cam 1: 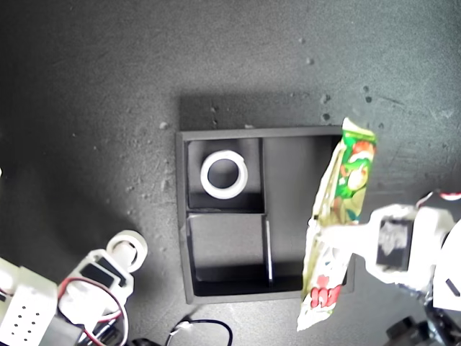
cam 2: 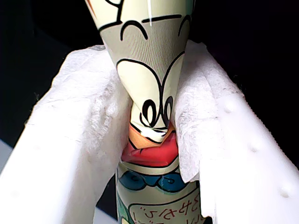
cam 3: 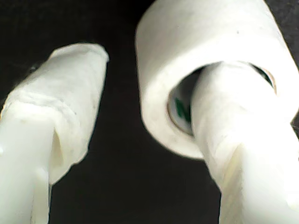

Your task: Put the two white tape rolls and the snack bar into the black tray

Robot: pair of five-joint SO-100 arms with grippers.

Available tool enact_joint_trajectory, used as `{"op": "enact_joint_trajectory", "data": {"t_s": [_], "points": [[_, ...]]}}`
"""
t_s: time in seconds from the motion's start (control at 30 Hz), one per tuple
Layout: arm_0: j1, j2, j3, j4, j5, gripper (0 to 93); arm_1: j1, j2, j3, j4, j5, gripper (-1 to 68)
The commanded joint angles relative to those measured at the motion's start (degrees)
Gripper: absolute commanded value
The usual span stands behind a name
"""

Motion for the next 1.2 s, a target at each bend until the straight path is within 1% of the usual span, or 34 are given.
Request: {"op": "enact_joint_trajectory", "data": {"t_s": [0.0, 0.07, 0.13, 0.27, 0.4, 0.47, 0.5, 0.57, 0.6, 0.7, 0.77, 0.8, 0.87, 0.93, 1.17], "points": [[-0.79, -1.14, -2.72, -1.41, -0.62, 14.0, -0.26, -2.90, -6.77, 1.14, -1.14, -0.5], [-0.97, -2.46, -2.81, -2.29, -1.05, 11.0, 0.97, -6.59, -9.14, 2.55, -0.88, -0.5], [-1.23, -2.99, -2.55, -2.72, -2.11, 4.9, 2.46, -8.35, -8.35, 2.55, -0.09, -0.4], [-1.93, -0.88, -1.14, -2.37, -2.55, 0.5, 4.22, -10.11, -4.75, 0.97, 1.32, -0.4], [-4.04, 8.00, -2.46, 5.10, -0.18, 0.0, 5.71, -10.11, 1.32, -1.85, 3.16, -0.2], [-5.98, 12.30, -5.80, 10.28, 3.43, 0.0, 6.15, -10.11, 3.25, -2.11, 3.60, 0.5], [-7.03, 13.71, -8.53, 12.48, 5.89, 0.0, 6.24, -10.11, 3.87, -2.11, 3.87, 5.2], [-8.79, 14.41, -15.38, 15.56, 12.30, 0.0, 6.06, -10.11, 4.66, -1.93, 4.22, 17.5], [-9.76, 13.71, -19.16, 17.05, 14.77, 0.0, 5.71, -10.11, 4.57, -1.67, 4.31, 20.2], [-11.60, 6.68, -35.77, 23.03, 20.65, 0.0, 4.31, -10.11, 1.85, 0.97, 4.31, 23.0], [-12.30, -2.20, -51.33, 28.74, 23.29, 0.0, 3.60, -10.11, -1.67, 3.78, 4.22, 21.4], [-12.57, -7.91, -60.64, 32.08, 24.26, 0.0, 3.34, -10.11, -4.22, 5.45, 4.13, 18.3], [-12.57, -17.05, -74.09, 33.84, 26.28, 0.0, 2.90, -10.11, -10.20, 8.79, 4.22, 9.0], [-12.74, -22.06, -78.84, 33.84, 26.10, 0.0, 2.81, -10.11, -17.14, 12.83, 5.80, 0.7], [-11.87, -34.54, -83.06, 33.84, 22.68, 0.0, 4.92, -10.11, -42.36, 29.44, 24.26, -0.5]]}}
